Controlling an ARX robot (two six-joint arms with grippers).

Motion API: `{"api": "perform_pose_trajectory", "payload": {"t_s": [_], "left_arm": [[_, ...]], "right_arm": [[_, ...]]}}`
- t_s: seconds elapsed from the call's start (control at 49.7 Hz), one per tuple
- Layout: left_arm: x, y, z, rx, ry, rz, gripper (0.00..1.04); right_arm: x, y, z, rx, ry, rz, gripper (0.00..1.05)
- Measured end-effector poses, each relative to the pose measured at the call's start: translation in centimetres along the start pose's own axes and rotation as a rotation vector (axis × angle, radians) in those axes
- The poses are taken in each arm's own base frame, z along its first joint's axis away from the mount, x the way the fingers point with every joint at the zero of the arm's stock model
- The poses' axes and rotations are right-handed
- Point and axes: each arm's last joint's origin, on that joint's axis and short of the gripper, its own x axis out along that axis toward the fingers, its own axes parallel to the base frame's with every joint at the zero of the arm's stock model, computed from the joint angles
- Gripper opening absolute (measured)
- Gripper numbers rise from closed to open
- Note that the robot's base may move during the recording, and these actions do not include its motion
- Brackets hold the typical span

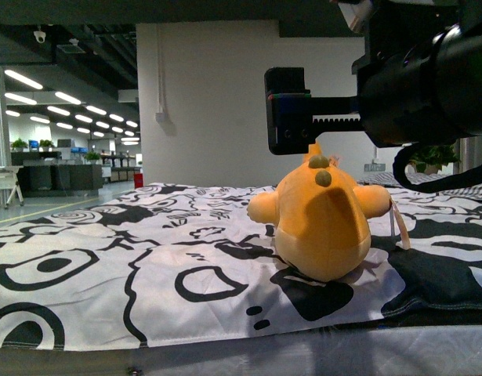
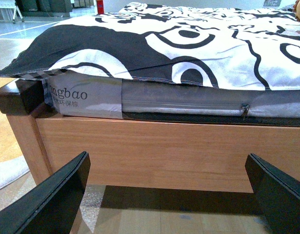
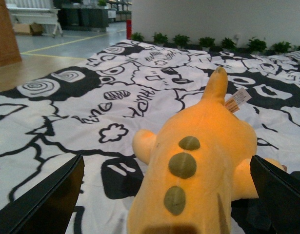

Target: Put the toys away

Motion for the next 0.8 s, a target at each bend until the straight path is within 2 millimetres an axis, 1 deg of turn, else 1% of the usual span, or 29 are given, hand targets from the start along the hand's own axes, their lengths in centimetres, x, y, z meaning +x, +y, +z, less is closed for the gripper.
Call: {"api": "perform_pose_trajectory", "payload": {"t_s": [0.141, 0.261, 0.422, 0.523, 0.804], "left_arm": [[0.0, 0.0, 0.0, 0.0, 0.0, 0.0, 0.99], [0.0, 0.0, 0.0, 0.0, 0.0, 0.0, 0.99], [0.0, 0.0, 0.0, 0.0, 0.0, 0.0, 0.99], [0.0, 0.0, 0.0, 0.0, 0.0, 0.0, 0.99], [0.0, 0.0, 0.0, 0.0, 0.0, 0.0, 0.99]], "right_arm": [[2.5, 0.1, -1.1, -0.05, 0.043, -0.094, 1.04], [3.9, -0.3, -2.3, -0.074, 0.08, -0.149, 1.04], [4.9, -0.8, -3.9, -0.068, 0.141, -0.18, 1.04], [5.3, -0.7, -4.3, -0.057, 0.155, -0.18, 1.04], [6.8, 0.6, -5.8, -0.018, 0.2, -0.162, 1.04]]}}
